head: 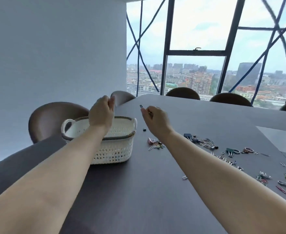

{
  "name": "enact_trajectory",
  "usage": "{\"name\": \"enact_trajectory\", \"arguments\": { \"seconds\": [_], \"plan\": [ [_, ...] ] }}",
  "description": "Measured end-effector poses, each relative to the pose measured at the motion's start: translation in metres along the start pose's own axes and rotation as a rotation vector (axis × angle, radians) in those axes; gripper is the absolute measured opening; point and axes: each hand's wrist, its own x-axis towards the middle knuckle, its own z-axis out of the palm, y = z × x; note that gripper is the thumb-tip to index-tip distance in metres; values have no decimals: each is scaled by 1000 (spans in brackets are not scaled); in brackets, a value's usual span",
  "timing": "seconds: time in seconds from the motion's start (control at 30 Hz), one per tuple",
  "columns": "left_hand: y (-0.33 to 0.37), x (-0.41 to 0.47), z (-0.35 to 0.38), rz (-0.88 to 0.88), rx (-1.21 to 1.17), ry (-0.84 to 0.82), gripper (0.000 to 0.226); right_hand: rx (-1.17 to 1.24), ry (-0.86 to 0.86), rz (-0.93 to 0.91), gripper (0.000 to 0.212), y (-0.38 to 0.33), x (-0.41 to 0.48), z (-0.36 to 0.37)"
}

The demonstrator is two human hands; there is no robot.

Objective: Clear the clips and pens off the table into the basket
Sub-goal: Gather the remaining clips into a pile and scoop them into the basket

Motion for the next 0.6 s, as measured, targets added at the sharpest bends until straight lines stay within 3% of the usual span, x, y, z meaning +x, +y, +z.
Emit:
{"name": "enact_trajectory", "arguments": {
  "seconds": [0.13,0.3,0.37,0.5,0.6],
  "plan": [
    [-33,19,6,-103,131,-270,54,64,-83,58,46,-12,33,36],
    [-61,20,4,-187,-21,-540,57,44,-216,79,32,-16,49,69],
    [-69,19,-1,-165,18,-569,57,21,-276,73,28,-17,49,76],
    [-75,15,-17,-51,138,-494,32,9,-321,96,48,-20,47,83],
    [-76,7,-25,50,221,-460,23,0,-351,100,40,-24,43,83]
  ]
}}
